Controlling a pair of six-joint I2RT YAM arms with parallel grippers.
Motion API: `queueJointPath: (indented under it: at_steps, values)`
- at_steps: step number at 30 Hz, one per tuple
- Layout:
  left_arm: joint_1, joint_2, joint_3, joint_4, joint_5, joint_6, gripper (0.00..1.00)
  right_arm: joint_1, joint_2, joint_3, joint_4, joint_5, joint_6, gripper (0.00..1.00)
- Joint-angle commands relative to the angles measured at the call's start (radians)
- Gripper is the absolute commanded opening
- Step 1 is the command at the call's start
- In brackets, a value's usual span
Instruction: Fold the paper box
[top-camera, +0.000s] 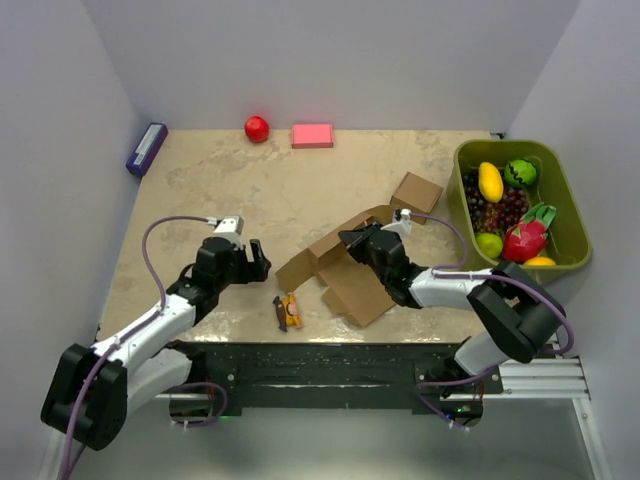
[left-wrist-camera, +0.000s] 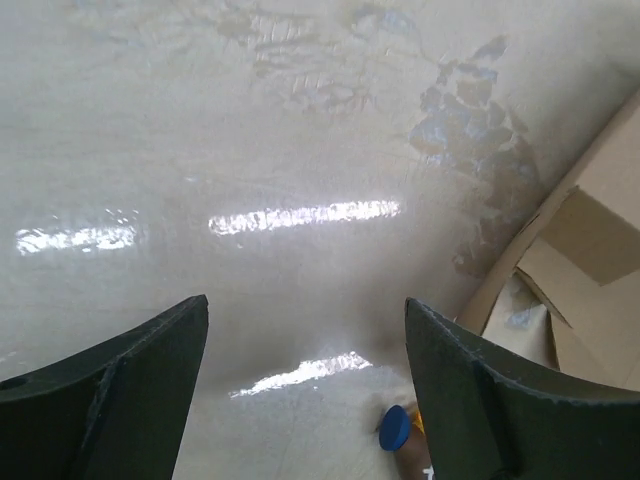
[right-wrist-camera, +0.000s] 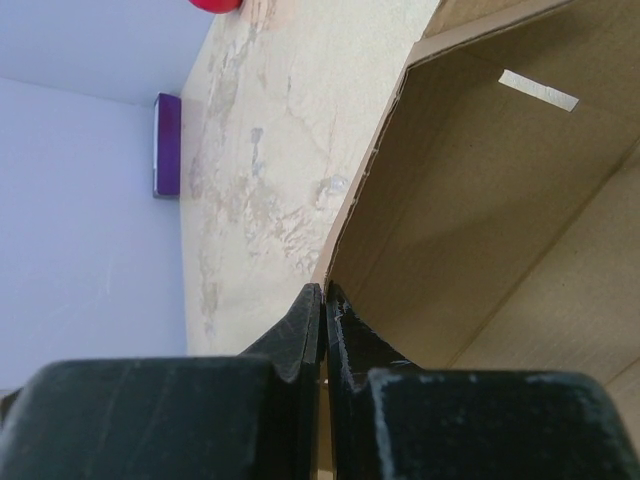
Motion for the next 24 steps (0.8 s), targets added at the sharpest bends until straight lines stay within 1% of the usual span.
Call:
queueJointPath:
  at_steps: [1,4,7,8,11,15,24]
  values:
    - [0.003,0.100,-0.029,0.173,0.047,-0.051,0.82,-0.003,-0.020,-0.021,0.030,0.039,-0.006,0.00]
    - [0.002,0.178,-0.028,0.245,0.105,-0.023,0.80,-0.003,-0.015,-0.018,0.045,0.036,0.000,0.00]
    - [-0.001,0.244,-0.025,0.341,0.190,0.009,0.79,-0.003,-0.015,-0.010,0.044,0.045,0.004,0.00]
    - [-0.003,0.261,-0.023,0.386,0.238,0.027,0.79,-0.003,-0.017,-0.010,0.044,0.048,0.006,0.00]
    - [-0.018,0.314,-0.018,0.454,0.296,0.047,0.78,-0.003,-0.021,-0.003,0.036,0.059,0.010,0.00]
    - [-0.067,0.361,0.003,0.493,0.313,0.073,0.77,-0.001,-0.018,0.011,0.014,0.088,0.027,0.00]
    - [-0.155,0.439,0.086,0.490,0.316,0.124,0.75,-0.003,-0.001,0.056,-0.030,0.145,0.050,0.00]
